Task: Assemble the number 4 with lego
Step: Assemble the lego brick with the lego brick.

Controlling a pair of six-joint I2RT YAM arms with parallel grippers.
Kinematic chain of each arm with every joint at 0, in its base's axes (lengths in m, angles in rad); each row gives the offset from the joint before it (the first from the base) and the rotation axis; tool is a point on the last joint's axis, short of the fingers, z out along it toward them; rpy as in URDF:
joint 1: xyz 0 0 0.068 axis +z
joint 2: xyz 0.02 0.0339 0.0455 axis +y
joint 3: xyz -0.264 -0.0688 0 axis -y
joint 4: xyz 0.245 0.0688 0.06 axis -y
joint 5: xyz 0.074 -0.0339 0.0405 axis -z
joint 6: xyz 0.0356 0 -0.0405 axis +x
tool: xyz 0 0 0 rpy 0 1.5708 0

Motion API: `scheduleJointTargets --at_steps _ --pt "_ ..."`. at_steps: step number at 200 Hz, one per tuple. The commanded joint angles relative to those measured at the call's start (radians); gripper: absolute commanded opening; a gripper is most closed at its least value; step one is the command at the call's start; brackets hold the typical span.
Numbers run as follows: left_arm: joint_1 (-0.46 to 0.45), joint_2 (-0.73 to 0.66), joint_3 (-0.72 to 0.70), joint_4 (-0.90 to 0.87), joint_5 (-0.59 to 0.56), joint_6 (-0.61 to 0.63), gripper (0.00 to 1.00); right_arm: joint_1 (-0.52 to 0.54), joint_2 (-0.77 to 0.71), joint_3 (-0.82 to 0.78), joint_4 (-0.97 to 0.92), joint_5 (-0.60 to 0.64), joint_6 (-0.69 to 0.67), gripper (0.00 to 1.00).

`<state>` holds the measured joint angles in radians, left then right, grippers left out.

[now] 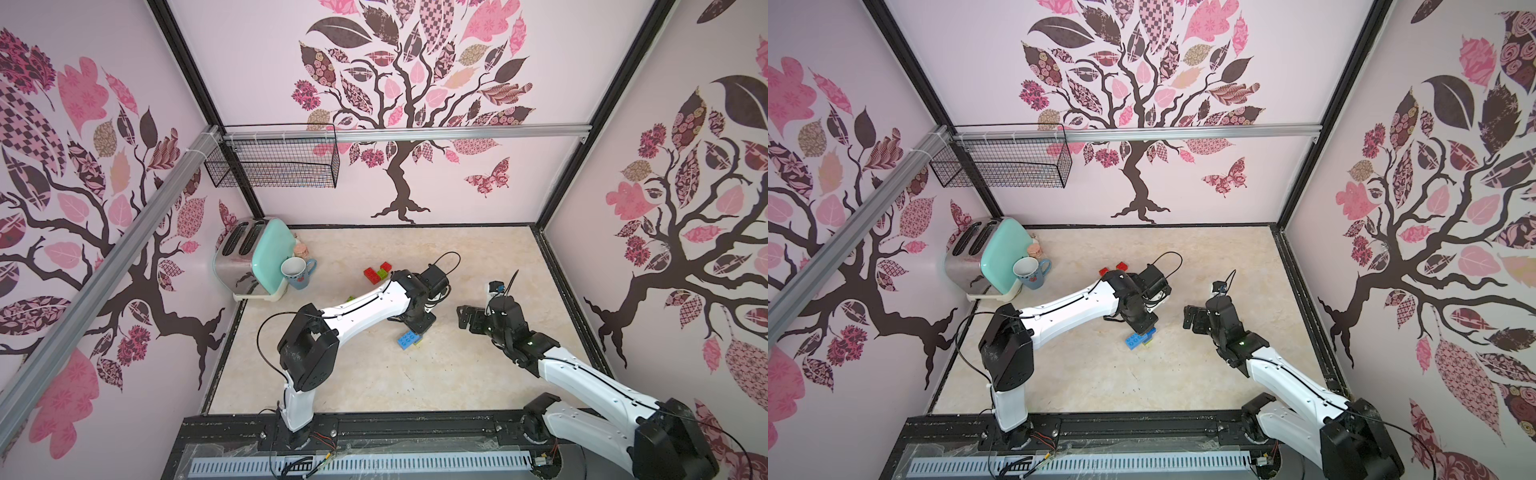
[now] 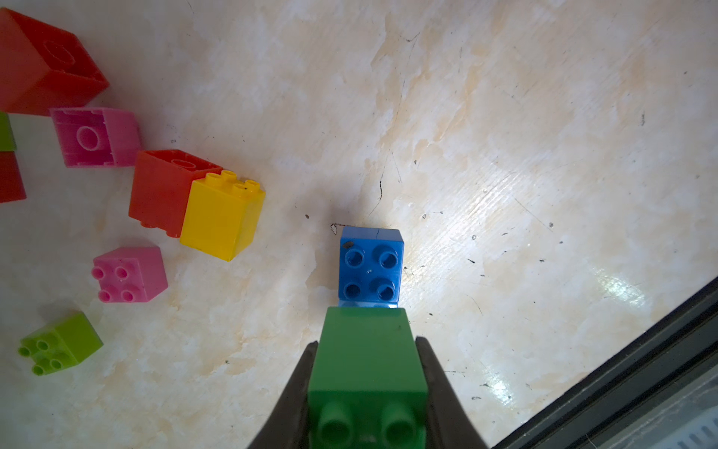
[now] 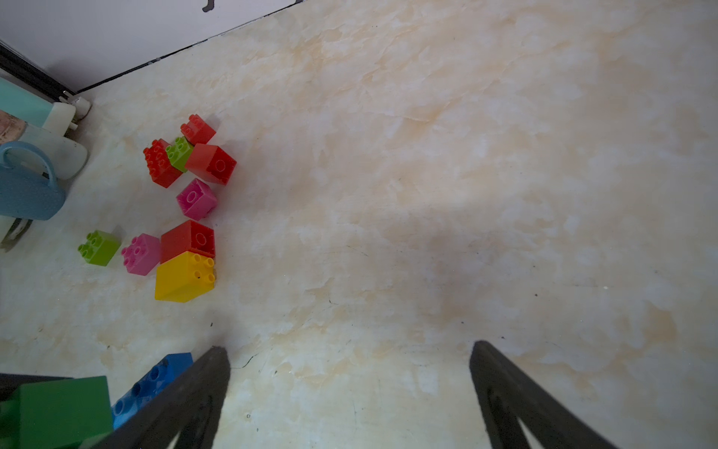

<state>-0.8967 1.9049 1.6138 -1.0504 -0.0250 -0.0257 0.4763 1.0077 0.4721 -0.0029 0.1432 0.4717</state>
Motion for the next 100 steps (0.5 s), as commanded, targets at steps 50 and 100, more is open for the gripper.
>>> scheduleJointTargets --at_steps 50,100 --pt "0.025 -0.011 -0.084 0.082 0.049 0.032 0.00 -0.002 -0.009 0.006 0.003 0.005 -0.001 0.99" --pt "0.028 -0.033 -0.165 0.162 0.082 0.043 0.00 -0.003 0.002 0.010 0.005 0.000 0.002 0.99"
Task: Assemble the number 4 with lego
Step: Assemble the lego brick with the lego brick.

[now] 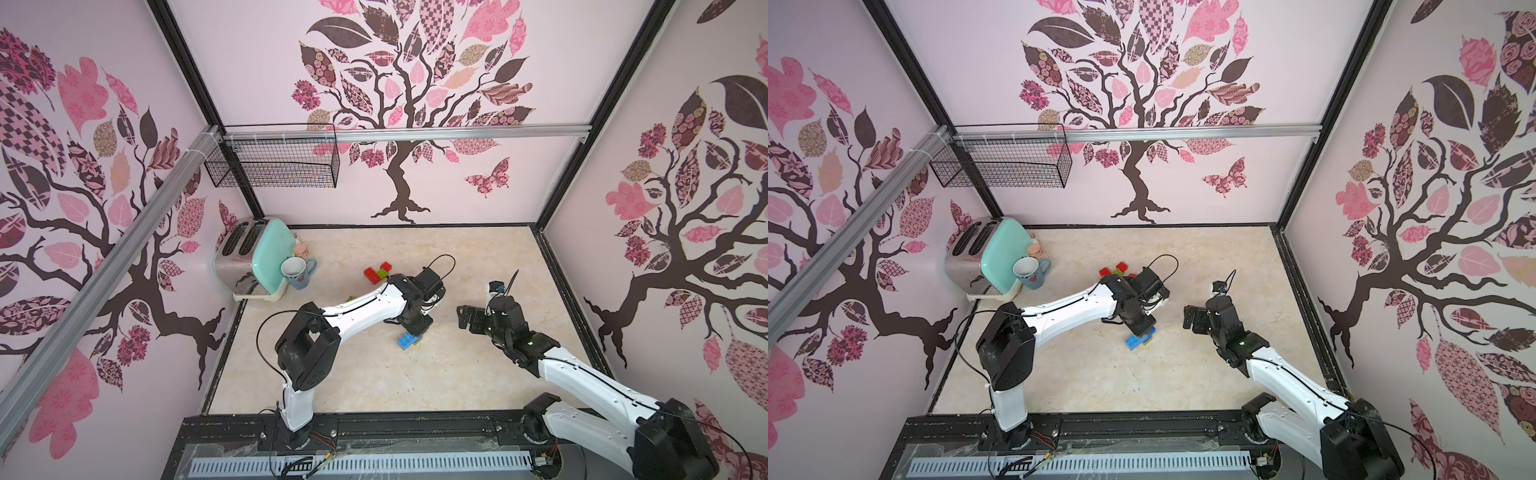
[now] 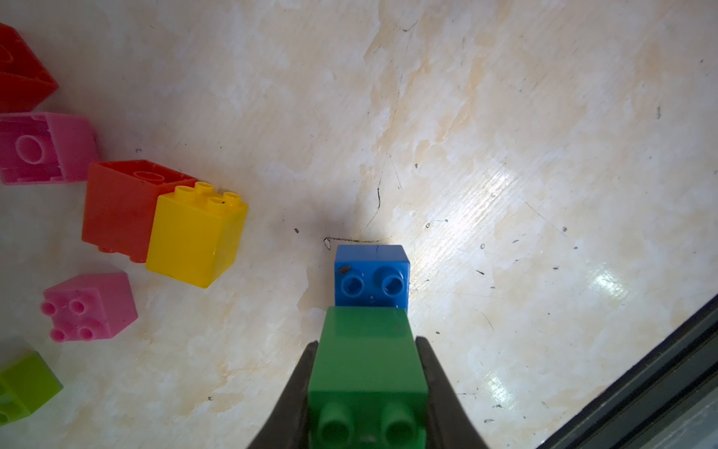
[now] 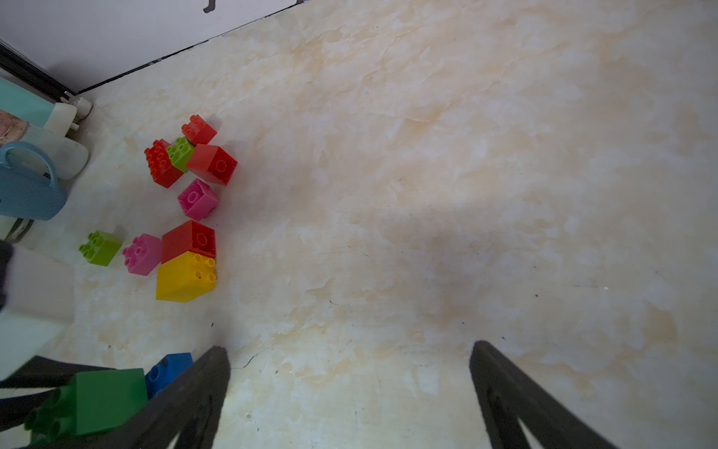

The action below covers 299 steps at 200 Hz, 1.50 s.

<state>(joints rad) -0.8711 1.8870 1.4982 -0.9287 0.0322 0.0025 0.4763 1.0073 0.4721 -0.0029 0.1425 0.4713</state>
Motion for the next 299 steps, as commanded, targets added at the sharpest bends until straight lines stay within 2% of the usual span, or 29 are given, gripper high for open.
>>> scheduleJointTargets --at_steps 1,100,155,238,299 --pt "0.003 -0.015 -0.050 0.040 0.025 0.015 0.00 -0.003 0.003 0.011 0.006 0.000 0.002 1.00" --pt "0.003 -0.002 -0.142 0.052 0.002 0.072 0.00 -0.002 0.004 0.011 0.008 0.002 0.006 0.99" --pt "0.003 0.029 -0.142 0.040 -0.013 0.140 0.00 -0.004 0.029 0.027 0.023 -0.004 0.000 0.99" --pt "0.003 0.054 -0.177 0.060 -0.045 0.109 0.00 -0.002 0.043 0.047 0.017 0.007 -0.008 0.99" --pt "-0.004 0.044 -0.213 0.064 -0.100 0.151 0.00 -0.003 0.045 0.055 0.016 0.016 -0.013 0.99"
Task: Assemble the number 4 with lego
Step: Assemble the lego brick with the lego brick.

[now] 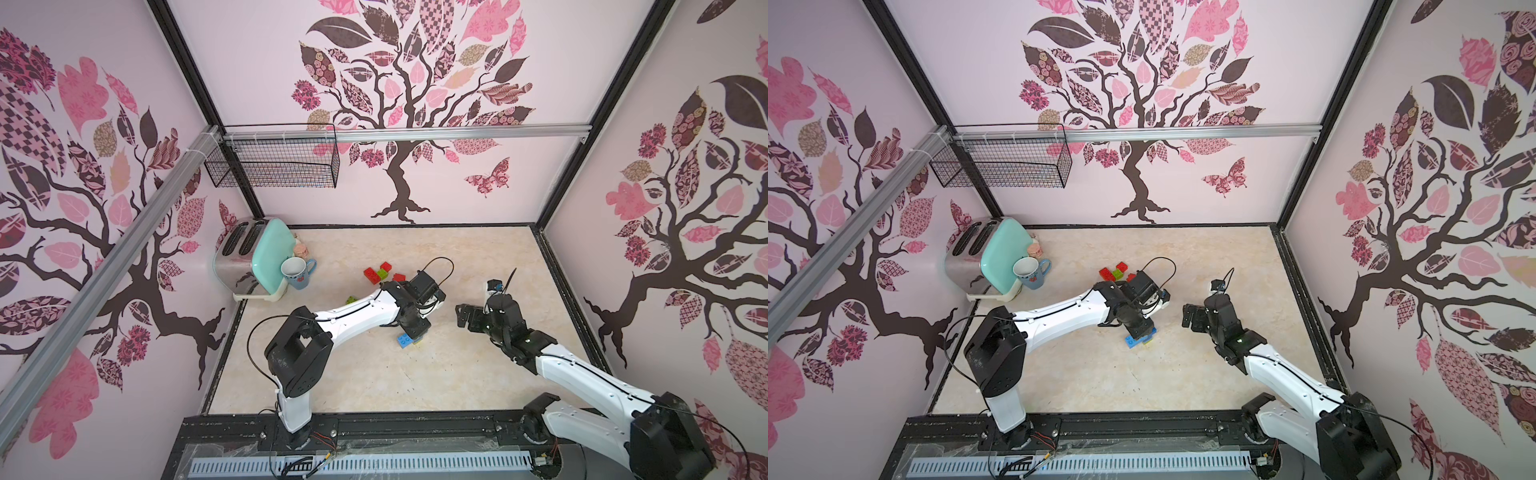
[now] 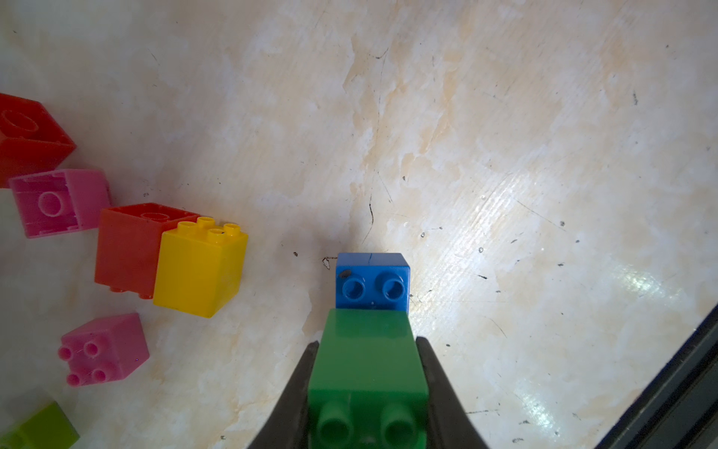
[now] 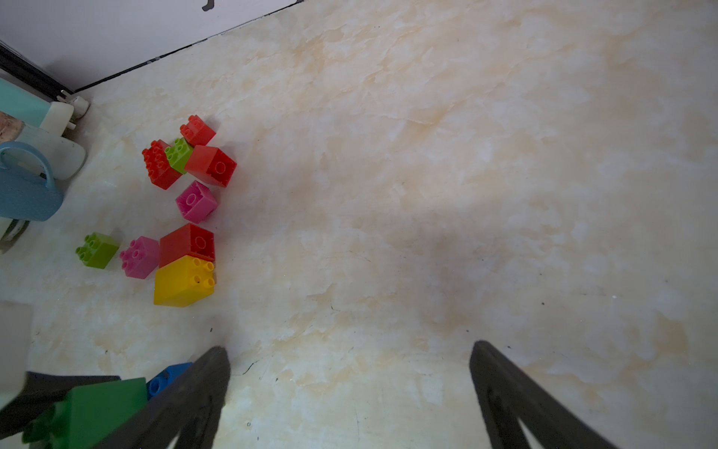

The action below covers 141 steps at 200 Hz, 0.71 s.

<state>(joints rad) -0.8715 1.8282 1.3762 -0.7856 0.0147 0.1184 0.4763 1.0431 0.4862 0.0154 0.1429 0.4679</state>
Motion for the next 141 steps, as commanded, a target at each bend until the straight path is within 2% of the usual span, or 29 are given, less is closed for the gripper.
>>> scheduleJointTargets --at_steps 1,27,69,108,141 --pt "-0.004 0.103 -0.091 -0.079 -0.084 0.036 0.00 -0.003 0.009 0.041 -0.002 0.015 -0.009 1.00" --pt "-0.009 0.109 -0.090 -0.090 -0.083 0.035 0.00 -0.003 0.016 0.044 0.001 0.017 -0.011 1.00" --pt "-0.010 0.108 -0.101 -0.108 0.016 0.049 0.00 -0.003 0.016 0.045 0.000 0.017 -0.013 1.00" --pt "0.023 0.104 -0.072 -0.166 0.044 0.067 0.00 -0.002 0.014 0.047 0.000 0.019 -0.015 1.00" --pt "0.020 0.088 -0.074 -0.142 0.066 0.052 0.00 -0.003 0.011 0.045 0.000 0.022 -0.015 0.99"
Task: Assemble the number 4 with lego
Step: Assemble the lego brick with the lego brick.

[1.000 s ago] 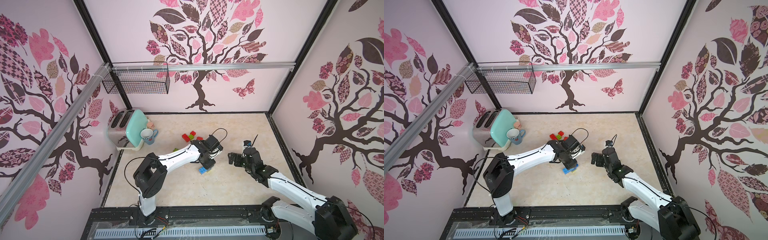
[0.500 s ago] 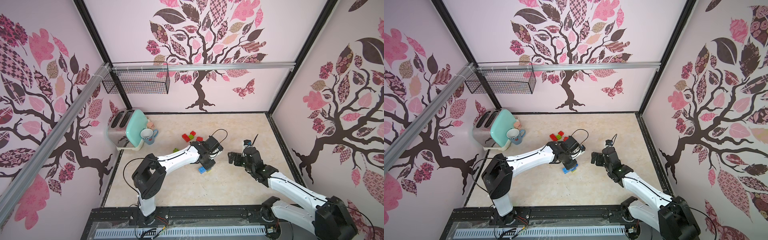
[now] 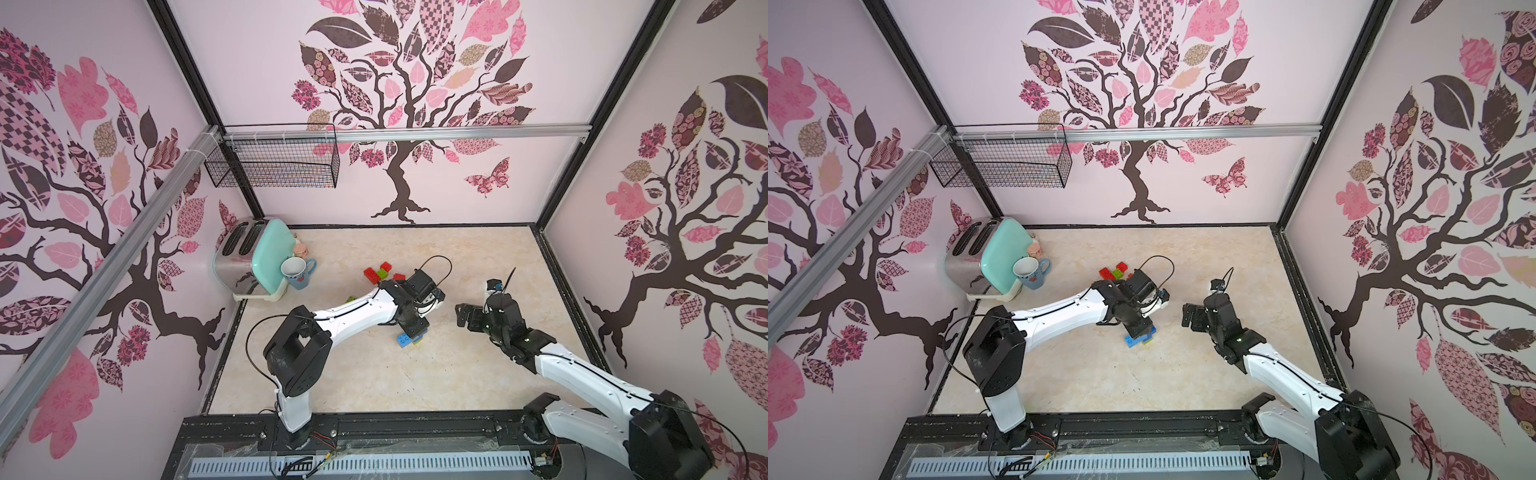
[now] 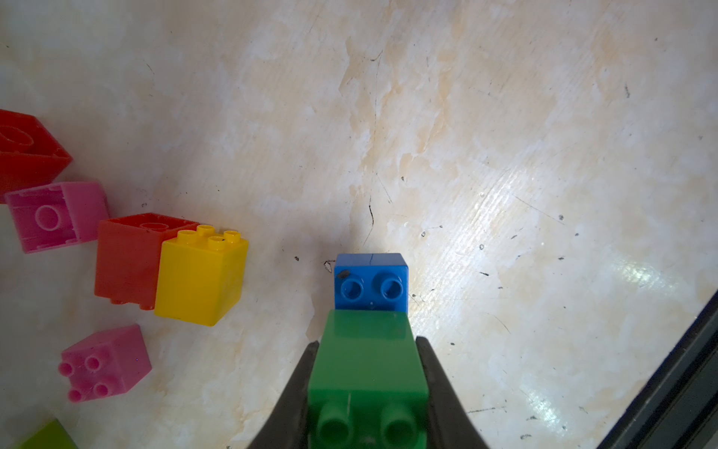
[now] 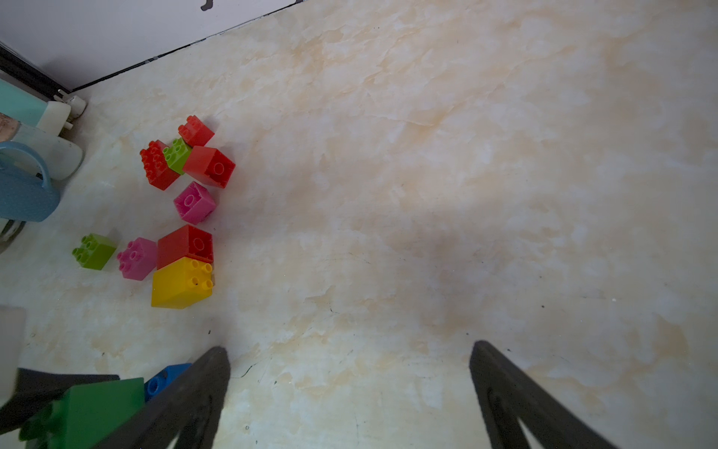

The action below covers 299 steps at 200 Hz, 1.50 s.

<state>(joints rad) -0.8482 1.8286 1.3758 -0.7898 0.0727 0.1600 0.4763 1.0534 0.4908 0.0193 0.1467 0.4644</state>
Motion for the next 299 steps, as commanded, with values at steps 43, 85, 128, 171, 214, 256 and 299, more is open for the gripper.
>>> scheduleJointTargets --at_steps 43,85,128,171,214,256,299 --pt "-0.043 0.072 -0.072 -0.097 -0.024 -0.010 0.00 -0.003 0.000 0.040 -0.004 0.023 -0.015 1.00" --pt "-0.051 0.115 -0.097 -0.110 -0.066 -0.005 0.00 -0.004 -0.001 0.042 -0.005 0.025 -0.019 0.99" --pt "-0.050 0.132 -0.142 -0.090 -0.068 -0.031 0.00 -0.003 0.000 0.045 -0.004 0.030 -0.024 1.00" --pt "-0.051 0.127 -0.143 -0.095 -0.078 -0.021 0.00 -0.003 0.002 0.046 -0.006 0.027 -0.029 0.99" --pt "-0.051 0.121 -0.118 -0.088 -0.075 -0.013 0.00 -0.003 0.006 0.046 -0.012 0.014 -0.022 0.99" --pt "-0.051 0.120 -0.080 -0.087 -0.094 0.004 0.29 -0.003 -0.007 0.046 -0.013 0.017 -0.021 0.99" --pt "-0.042 0.096 -0.039 -0.069 -0.074 -0.002 0.47 -0.003 -0.018 0.045 -0.014 0.025 -0.027 0.99"
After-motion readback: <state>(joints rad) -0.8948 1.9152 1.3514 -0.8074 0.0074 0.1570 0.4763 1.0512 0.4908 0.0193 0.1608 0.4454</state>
